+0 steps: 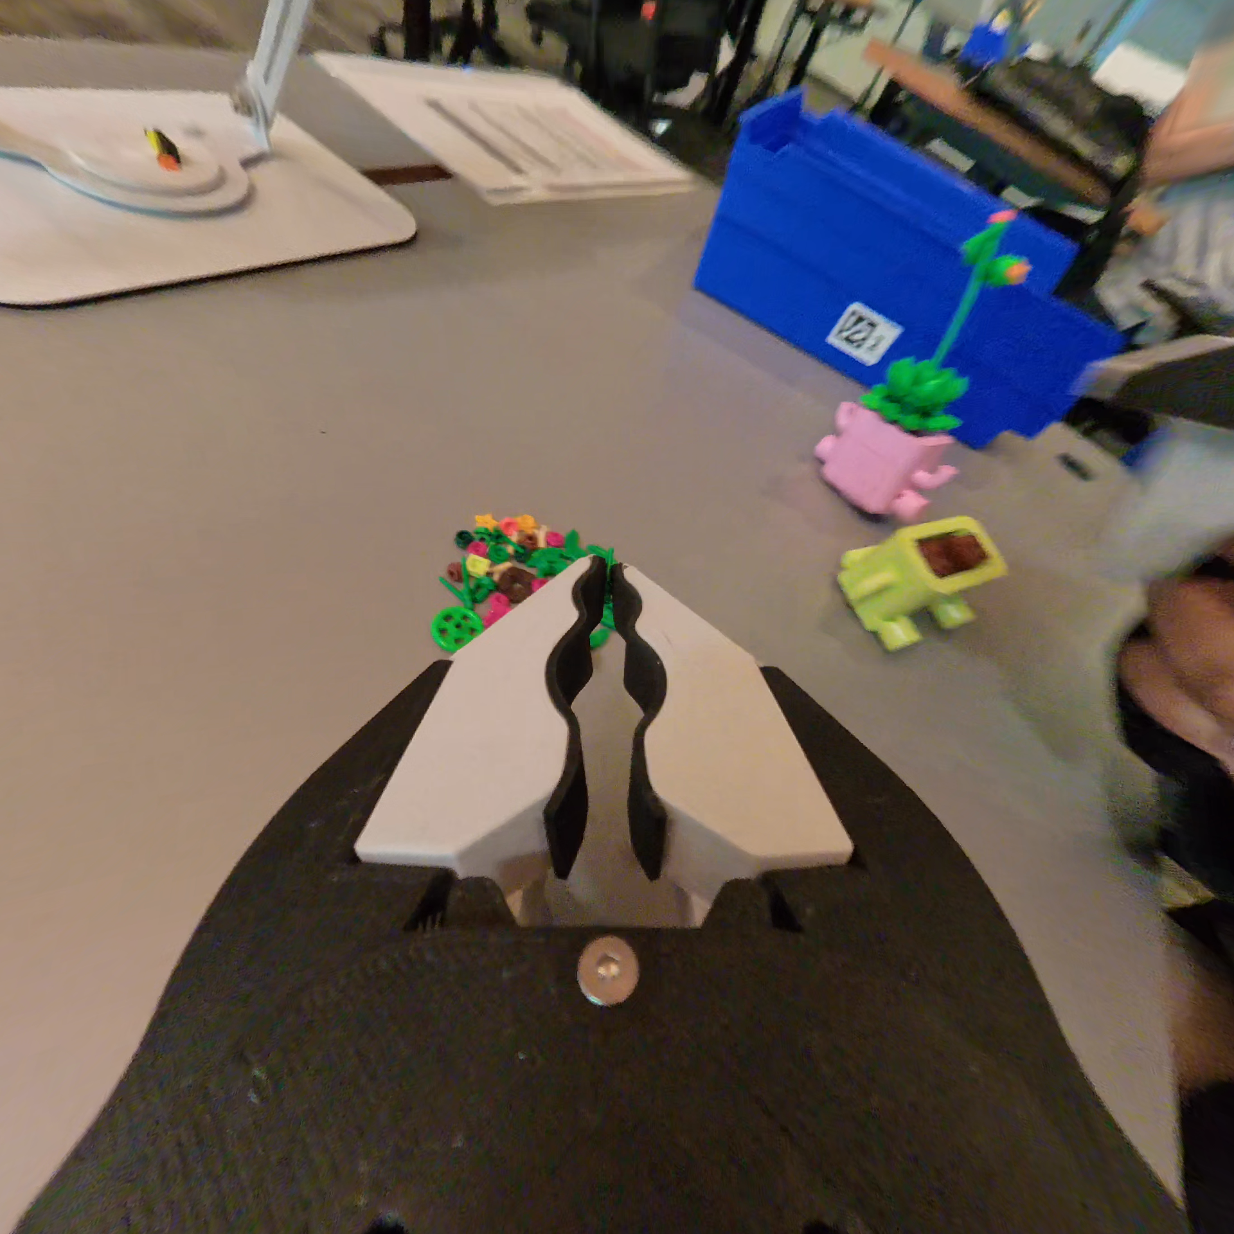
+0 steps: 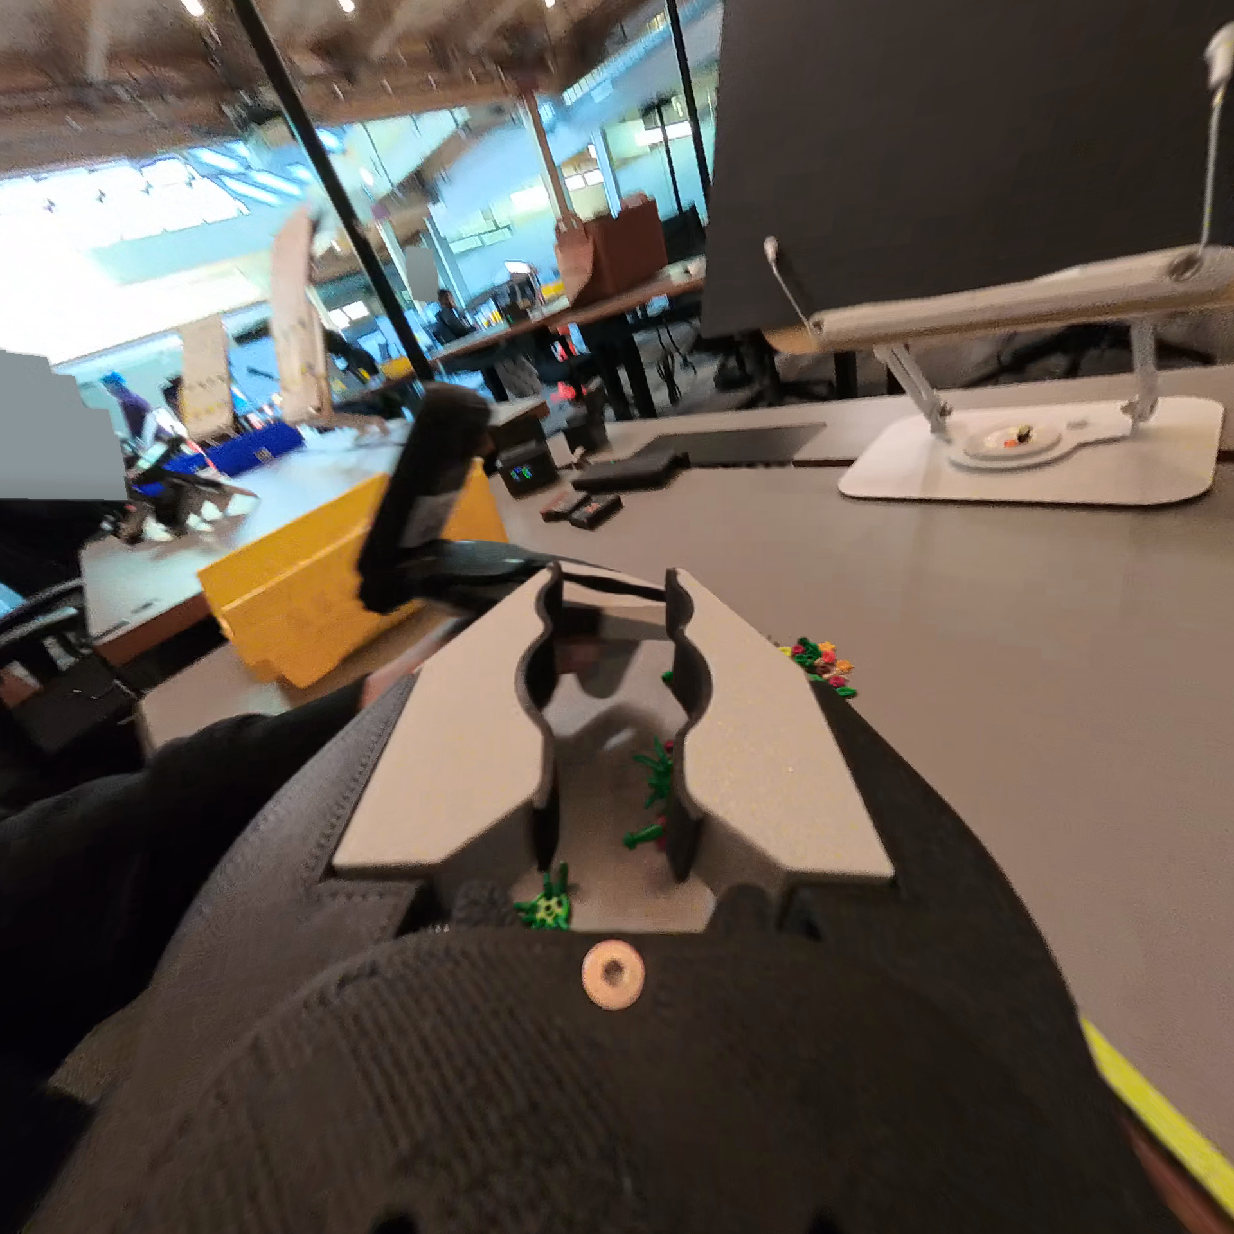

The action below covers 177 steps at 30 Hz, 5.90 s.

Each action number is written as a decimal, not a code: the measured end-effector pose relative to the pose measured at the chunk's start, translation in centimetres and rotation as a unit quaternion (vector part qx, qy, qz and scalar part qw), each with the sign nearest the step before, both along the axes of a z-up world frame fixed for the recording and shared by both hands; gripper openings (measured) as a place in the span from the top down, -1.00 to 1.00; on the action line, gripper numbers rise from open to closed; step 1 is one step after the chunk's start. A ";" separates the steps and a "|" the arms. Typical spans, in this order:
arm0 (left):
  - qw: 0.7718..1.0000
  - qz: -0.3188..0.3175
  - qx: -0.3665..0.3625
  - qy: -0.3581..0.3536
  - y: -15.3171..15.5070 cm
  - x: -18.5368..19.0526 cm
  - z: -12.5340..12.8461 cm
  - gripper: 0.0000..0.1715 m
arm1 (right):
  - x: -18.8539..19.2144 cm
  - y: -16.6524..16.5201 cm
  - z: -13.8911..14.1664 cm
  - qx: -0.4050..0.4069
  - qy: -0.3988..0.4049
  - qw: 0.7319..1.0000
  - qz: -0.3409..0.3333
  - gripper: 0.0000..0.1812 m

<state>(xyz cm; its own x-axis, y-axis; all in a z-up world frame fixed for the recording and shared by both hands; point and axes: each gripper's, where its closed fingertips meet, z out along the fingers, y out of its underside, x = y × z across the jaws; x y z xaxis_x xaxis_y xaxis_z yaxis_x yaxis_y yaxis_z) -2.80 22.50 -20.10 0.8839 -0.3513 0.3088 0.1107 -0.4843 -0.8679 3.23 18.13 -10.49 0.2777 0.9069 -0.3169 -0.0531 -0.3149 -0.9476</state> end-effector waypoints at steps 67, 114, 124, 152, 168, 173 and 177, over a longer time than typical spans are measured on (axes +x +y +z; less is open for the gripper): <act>0.982 -0.043 0.181 0.003 -11.6 3.9 3.7 0.92 | 2.5 -7.2 -11.2 0.035 -0.210 0.964 0.157 0.76; 0.939 -0.133 -0.109 -0.298 -15.1 6.0 -0.4 0.87 | -0.1 -11.1 -9.8 0.371 -0.201 0.896 0.136 1.00; 0.939 -0.135 -0.101 -0.300 -15.0 6.1 -0.1 0.97 | -0.1 -11.2 -9.5 0.369 -0.184 0.900 0.140 0.97; 0.830 -0.279 -0.097 -0.472 -17.8 8.1 4.6 1.00 | 4.4 -14.9 -4.3 -0.090 0.035 0.887 0.451 1.00; 0.944 -0.110 -0.025 -0.310 -14.5 2.7 1.8 0.98 | 0.0 -1.9 -7.9 0.075 -0.175 0.982 -0.020 1.00; 0.952 -0.100 -0.029 -0.287 -14.3 2.8 1.1 0.99 | -2.6 2.9 -9.9 0.047 -0.258 0.961 -0.084 1.00; 0.956 -0.100 -0.033 -0.273 -14.3 3.0 0.7 0.99 | -4.2 5.4 -11.7 0.014 -0.300 0.949 -0.100 1.00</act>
<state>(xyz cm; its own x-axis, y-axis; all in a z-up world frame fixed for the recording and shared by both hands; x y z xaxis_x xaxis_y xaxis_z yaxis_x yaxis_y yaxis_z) 0.25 8.23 -19.37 0.5018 -0.4607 0.7321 0.4371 -0.5954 -0.6742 -0.98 23.53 -22.22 0.5687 0.8222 -0.0248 0.4416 -0.3307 -0.8340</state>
